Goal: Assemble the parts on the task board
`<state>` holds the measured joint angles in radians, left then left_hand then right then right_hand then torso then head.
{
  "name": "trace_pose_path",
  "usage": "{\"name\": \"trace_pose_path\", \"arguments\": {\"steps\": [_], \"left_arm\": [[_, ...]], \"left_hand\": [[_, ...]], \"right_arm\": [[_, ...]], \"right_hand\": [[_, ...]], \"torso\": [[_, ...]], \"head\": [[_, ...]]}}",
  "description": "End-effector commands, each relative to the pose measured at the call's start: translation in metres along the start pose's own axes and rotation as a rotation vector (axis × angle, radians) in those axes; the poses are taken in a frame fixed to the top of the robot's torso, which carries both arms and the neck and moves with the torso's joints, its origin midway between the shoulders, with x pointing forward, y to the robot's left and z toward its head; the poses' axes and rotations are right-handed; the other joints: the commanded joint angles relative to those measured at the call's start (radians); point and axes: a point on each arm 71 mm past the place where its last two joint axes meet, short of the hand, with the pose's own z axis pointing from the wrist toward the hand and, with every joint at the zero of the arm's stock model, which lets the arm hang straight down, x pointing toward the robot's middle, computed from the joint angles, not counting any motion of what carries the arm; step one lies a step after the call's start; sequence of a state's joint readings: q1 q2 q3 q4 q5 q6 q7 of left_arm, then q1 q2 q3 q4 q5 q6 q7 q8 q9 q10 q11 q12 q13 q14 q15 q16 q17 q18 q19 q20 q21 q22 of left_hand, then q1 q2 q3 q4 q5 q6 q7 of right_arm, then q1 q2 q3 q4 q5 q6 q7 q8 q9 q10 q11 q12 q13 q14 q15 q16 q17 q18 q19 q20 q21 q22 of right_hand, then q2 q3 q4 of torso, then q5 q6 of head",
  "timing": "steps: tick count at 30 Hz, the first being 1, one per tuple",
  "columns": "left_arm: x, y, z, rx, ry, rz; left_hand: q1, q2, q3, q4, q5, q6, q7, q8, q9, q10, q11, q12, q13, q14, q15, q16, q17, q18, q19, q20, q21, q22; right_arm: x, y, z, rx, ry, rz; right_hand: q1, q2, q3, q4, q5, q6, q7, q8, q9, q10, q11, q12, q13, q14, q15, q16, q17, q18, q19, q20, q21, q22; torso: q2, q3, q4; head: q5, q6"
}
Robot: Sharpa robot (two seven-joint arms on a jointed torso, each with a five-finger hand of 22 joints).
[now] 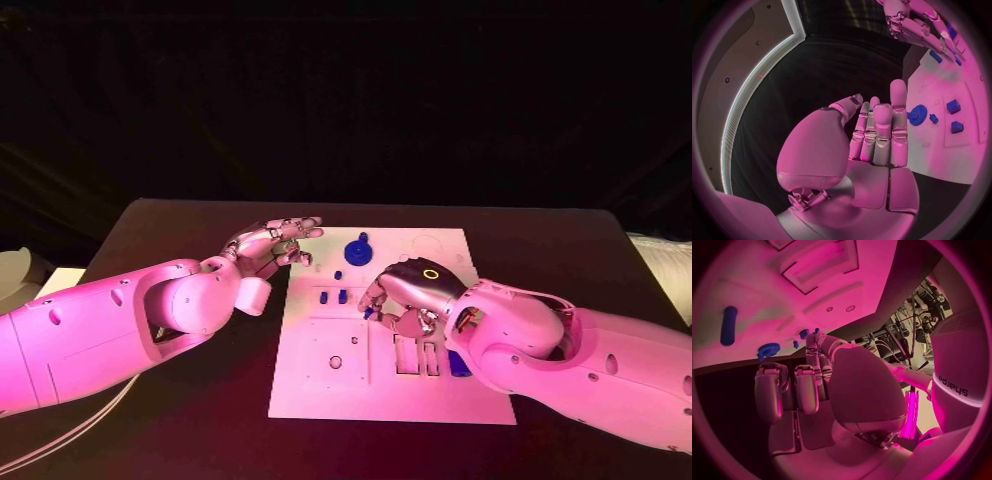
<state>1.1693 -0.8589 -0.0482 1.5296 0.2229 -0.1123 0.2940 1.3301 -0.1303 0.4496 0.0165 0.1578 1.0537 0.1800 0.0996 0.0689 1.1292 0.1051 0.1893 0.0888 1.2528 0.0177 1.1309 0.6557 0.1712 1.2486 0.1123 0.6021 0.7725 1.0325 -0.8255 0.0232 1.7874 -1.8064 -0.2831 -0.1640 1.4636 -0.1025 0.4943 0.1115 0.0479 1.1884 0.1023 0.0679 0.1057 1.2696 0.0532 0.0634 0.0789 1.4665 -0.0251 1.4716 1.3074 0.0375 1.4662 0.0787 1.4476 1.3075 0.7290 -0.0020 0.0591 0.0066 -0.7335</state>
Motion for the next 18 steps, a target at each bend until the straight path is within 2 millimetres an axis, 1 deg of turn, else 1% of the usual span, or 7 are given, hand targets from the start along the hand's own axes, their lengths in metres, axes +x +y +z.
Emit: {"name": "trace_pose_path", "arguments": {"steps": [1,5,6,8,9,11,18], "left_arm": [[0.005,0.000,0.001,0.006,0.029,-0.004],[0.006,0.001,0.001,0.006,0.031,-0.004],[0.007,0.001,0.001,0.006,0.034,-0.002],[0.007,0.001,0.001,0.006,0.040,0.006],[0.007,0.001,0.001,0.006,0.042,0.010],[0.008,0.001,0.001,0.005,0.046,0.015],[0.009,0.001,0.001,0.003,0.055,0.021]], "left_hand": [[-0.001,0.010,-0.001,-0.008,0.005,-0.008,-0.002,0.004,-0.001,-0.010,-0.002,0.008,0.002,-0.008,-0.001,-0.005,-0.004,0.010,-0.007,0.001,-0.004,-0.002],[-0.001,0.009,-0.002,-0.010,0.005,-0.011,-0.001,0.004,-0.001,-0.013,-0.001,0.010,0.002,-0.010,0.000,-0.005,-0.007,0.010,-0.007,0.001,-0.005,-0.002],[0.002,0.011,0.001,-0.013,0.021,-0.013,-0.001,0.004,-0.001,-0.016,0.000,0.012,0.002,-0.011,-0.001,-0.005,-0.008,0.010,-0.008,0.001,-0.005,-0.003],[0.013,0.015,0.014,-0.025,0.084,-0.015,0.001,0.007,0.000,-0.022,0.001,0.020,0.002,-0.015,-0.002,-0.004,-0.012,0.010,-0.008,0.000,-0.005,-0.002],[0.013,0.015,0.016,-0.026,0.094,-0.016,0.002,0.009,0.000,-0.024,0.001,0.023,0.002,-0.016,-0.001,-0.004,-0.014,0.010,-0.009,0.000,-0.004,-0.002],[0.009,0.013,0.016,-0.027,0.100,-0.018,0.003,0.010,0.000,-0.027,0.002,0.026,0.003,-0.018,0.000,-0.004,-0.018,0.010,-0.009,0.001,-0.004,-0.002],[0.000,0.011,0.012,-0.027,0.104,-0.019,0.002,0.014,0.001,-0.031,0.002,0.035,0.004,-0.019,0.001,-0.001,-0.021,0.010,-0.011,0.002,-0.004,-0.002]], "right_arm": [[0.010,0.005,0.002,-0.028,0.061,-0.008],[0.019,0.007,0.005,-0.034,0.082,-0.001],[0.020,0.008,0.006,-0.035,0.086,0.000],[0.022,0.008,0.007,-0.036,0.091,0.002],[0.023,0.009,0.007,-0.037,0.093,0.003],[0.024,0.010,0.008,-0.039,0.096,0.004],[0.026,0.011,0.010,-0.036,0.104,-0.001]], "right_hand": [[-0.009,-0.006,0.000,0.000,0.001,0.009,0.018,0.003,0.002,-0.002,0.005,0.000,-0.002,0.077,0.006,0.001,0.122,0.006,0.020,0.004,-0.002,0.084],[-0.010,-0.007,0.000,-0.001,0.001,0.009,0.018,0.003,0.002,-0.002,0.005,0.000,-0.002,0.077,0.006,0.001,0.122,0.006,0.021,0.004,-0.002,0.084],[-0.010,-0.007,0.000,-0.001,0.001,0.009,0.017,0.003,0.002,-0.002,0.005,0.000,-0.002,0.077,0.006,0.001,0.122,0.006,0.021,0.004,-0.002,0.084],[-0.010,-0.007,0.000,-0.001,0.001,0.009,0.017,0.003,0.002,-0.002,0.005,0.000,-0.002,0.077,0.006,0.001,0.122,0.006,0.020,0.004,-0.002,0.084],[-0.010,-0.007,0.000,-0.001,0.001,0.009,0.017,0.003,0.002,-0.002,0.005,0.000,-0.002,0.077,0.006,0.001,0.122,0.006,0.020,0.004,-0.002,0.084],[-0.010,-0.007,0.000,-0.001,0.001,0.009,0.017,0.003,0.002,-0.002,0.005,0.000,-0.002,0.077,0.006,0.001,0.122,0.006,0.020,0.004,-0.003,0.083],[-0.010,-0.007,-0.001,-0.002,0.001,0.009,0.017,0.003,0.002,-0.002,0.005,0.000,-0.002,0.077,0.006,0.001,0.122,0.006,0.020,0.004,-0.003,0.083]], "torso": [[0.001,0.0000,-0.0005],[0.000,0.0001,-0.0023],[0.000,0.0008,-0.0018],[0.000,0.0017,-0.0009],[0.000,0.0019,-0.0019],[0.000,0.0017,-0.0038],[0.000,0.0017,-0.0033]], "head": [[0.007,-0.001],[0.013,-0.004],[0.014,-0.006],[0.014,-0.008],[0.014,-0.007],[0.015,-0.007],[0.018,-0.008]]}}
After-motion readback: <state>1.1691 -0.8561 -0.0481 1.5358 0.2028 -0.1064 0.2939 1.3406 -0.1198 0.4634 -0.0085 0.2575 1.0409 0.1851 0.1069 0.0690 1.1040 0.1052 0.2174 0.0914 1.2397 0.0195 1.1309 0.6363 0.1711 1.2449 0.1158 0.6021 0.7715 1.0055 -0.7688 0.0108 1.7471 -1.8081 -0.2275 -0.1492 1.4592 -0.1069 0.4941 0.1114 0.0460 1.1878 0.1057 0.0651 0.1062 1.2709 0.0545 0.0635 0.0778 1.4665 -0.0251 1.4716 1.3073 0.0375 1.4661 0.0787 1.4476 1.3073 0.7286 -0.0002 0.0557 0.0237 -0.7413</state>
